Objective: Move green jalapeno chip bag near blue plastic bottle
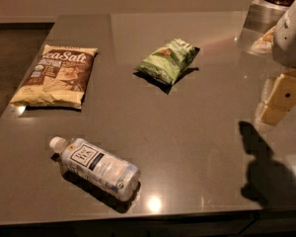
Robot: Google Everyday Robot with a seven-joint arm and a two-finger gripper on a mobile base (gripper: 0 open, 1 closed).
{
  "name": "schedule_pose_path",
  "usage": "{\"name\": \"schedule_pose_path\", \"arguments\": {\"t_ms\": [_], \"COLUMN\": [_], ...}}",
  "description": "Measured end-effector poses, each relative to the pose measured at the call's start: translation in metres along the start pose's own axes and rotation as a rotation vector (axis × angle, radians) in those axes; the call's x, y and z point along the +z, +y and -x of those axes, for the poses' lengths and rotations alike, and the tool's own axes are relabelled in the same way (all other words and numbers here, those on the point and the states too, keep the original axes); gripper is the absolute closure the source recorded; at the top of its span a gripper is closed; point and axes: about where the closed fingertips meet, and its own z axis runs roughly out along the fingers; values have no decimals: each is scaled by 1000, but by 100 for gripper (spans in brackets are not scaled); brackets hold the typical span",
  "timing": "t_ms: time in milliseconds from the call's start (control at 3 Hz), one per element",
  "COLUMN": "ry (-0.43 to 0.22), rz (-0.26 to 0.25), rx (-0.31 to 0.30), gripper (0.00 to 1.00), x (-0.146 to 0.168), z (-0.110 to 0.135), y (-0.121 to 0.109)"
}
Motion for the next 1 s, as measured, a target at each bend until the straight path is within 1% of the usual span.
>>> {"name": "schedule_pose_path", "arguments": {"t_ms": [333,667,1000], "ry": [0,-12,-39], "rz": [0,14,44], "rx": [0,11,16], "gripper": [0,0,0], "x": [0,0,14], "z": [0,3,9], "y": [0,-5,-23]}}
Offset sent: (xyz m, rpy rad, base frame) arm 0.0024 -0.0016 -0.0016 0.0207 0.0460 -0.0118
